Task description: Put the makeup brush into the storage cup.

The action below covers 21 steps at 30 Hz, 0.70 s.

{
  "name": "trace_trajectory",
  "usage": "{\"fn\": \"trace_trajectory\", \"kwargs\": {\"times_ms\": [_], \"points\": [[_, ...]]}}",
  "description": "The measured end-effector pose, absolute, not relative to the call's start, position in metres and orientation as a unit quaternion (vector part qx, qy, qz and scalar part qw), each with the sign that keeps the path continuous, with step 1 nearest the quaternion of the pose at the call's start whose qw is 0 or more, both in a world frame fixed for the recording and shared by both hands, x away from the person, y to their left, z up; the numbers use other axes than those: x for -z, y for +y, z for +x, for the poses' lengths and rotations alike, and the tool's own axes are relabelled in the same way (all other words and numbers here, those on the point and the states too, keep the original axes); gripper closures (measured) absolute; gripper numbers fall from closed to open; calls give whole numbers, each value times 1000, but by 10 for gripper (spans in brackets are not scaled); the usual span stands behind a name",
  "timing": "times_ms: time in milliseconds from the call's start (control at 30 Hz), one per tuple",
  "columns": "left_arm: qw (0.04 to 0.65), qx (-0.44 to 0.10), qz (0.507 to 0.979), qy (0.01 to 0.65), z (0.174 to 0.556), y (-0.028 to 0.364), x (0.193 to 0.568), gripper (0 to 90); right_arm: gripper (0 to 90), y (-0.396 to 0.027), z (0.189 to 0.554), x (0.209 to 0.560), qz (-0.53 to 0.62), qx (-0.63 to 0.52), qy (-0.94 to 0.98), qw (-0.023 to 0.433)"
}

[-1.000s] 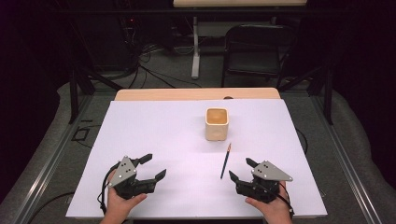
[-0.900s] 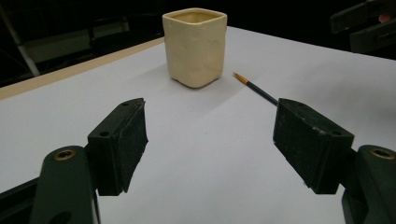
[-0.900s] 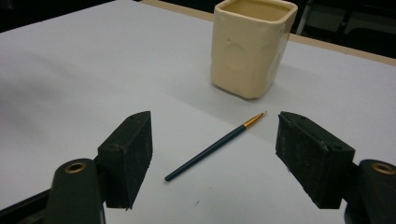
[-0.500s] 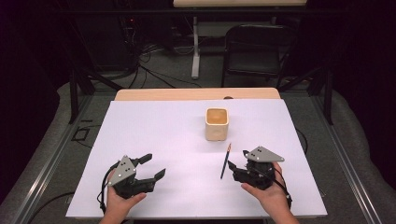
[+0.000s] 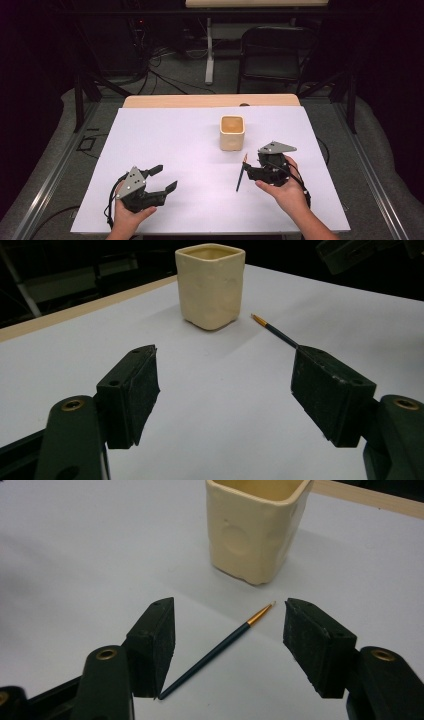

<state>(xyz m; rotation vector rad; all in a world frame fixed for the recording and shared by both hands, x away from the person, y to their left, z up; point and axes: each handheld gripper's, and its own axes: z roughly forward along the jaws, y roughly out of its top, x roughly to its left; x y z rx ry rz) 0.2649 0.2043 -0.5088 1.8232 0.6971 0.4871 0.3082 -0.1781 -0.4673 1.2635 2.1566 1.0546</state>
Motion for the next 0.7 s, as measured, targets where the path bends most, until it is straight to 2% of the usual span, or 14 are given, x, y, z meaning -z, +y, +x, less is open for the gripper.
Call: {"fn": "trace_trajectory", "kwargs": {"times_ms": [700], "points": [[533, -202, 768, 294, 266, 203, 510, 270, 422, -171, 344, 468, 490, -295, 806, 156]]}}
